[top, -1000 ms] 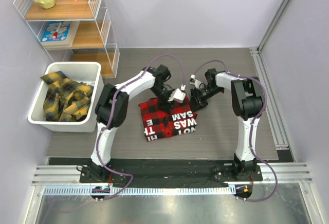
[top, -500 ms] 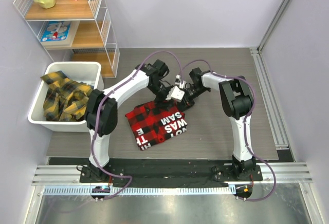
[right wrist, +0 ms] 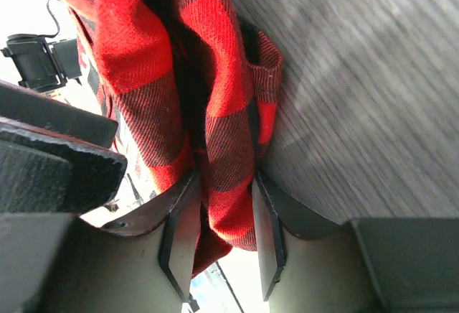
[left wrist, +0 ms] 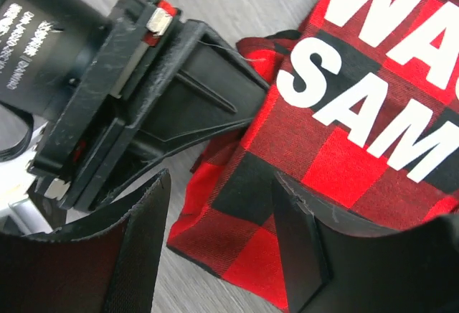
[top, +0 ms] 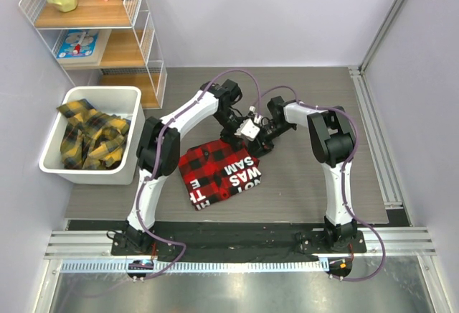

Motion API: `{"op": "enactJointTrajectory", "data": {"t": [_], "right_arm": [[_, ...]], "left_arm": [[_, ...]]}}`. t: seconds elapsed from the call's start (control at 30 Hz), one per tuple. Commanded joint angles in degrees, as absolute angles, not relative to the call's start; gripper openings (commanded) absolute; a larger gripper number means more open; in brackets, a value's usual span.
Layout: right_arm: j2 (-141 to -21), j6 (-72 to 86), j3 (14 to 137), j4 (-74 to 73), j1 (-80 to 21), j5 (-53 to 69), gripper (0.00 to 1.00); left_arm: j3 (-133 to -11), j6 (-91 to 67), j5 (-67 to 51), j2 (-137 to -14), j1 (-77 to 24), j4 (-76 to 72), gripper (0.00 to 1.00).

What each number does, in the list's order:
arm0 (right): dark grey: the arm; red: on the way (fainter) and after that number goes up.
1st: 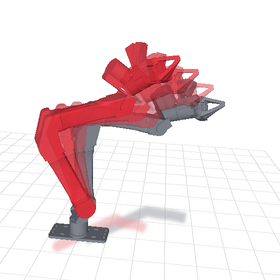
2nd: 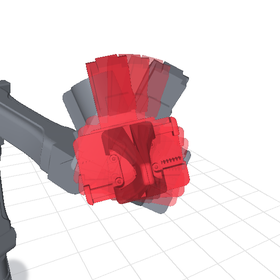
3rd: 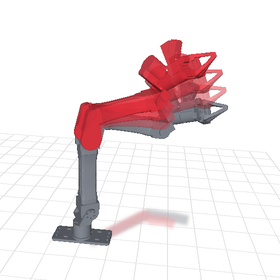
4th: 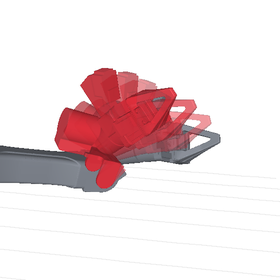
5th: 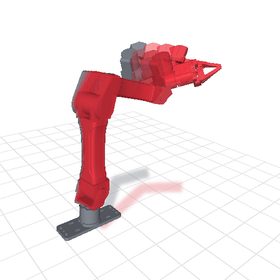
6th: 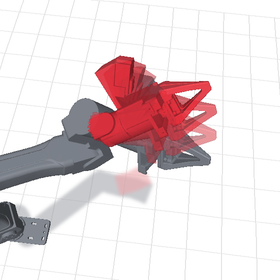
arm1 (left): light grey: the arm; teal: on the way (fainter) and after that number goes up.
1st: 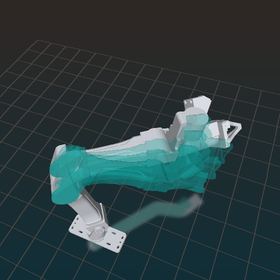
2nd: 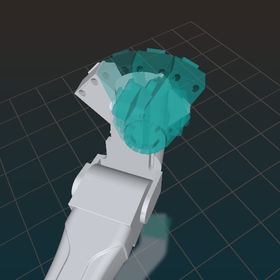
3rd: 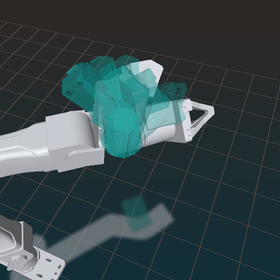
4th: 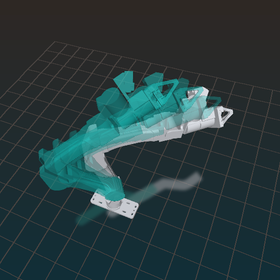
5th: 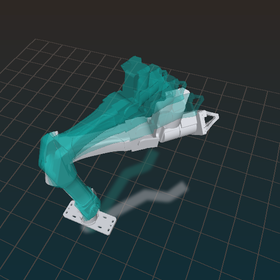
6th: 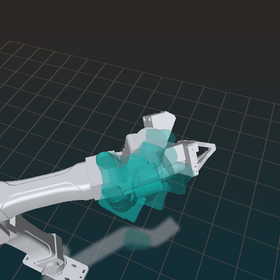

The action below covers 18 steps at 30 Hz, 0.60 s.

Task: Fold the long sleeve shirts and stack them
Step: Fold the shirt

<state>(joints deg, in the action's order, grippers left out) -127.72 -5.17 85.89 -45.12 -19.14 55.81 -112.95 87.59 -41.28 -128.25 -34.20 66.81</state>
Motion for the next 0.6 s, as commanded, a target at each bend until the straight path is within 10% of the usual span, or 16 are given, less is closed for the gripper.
{"op": "enactJointTrajectory", "data": {"t": [0.0,0.57], "right_arm": [[-124.01,-4.13,85.25,-45.09,-19.34,56.78,0.39],[-124.45,-0.26,84.55,-43.15,-18.28,58.53,0.35]], "left_arm": [[-114.97,93.34,-44.38,-128.14,-34.1,72.78,0.59],[-116.27,94.13,-40.96,-130.16,-36.39,72.6,0.49]]}}
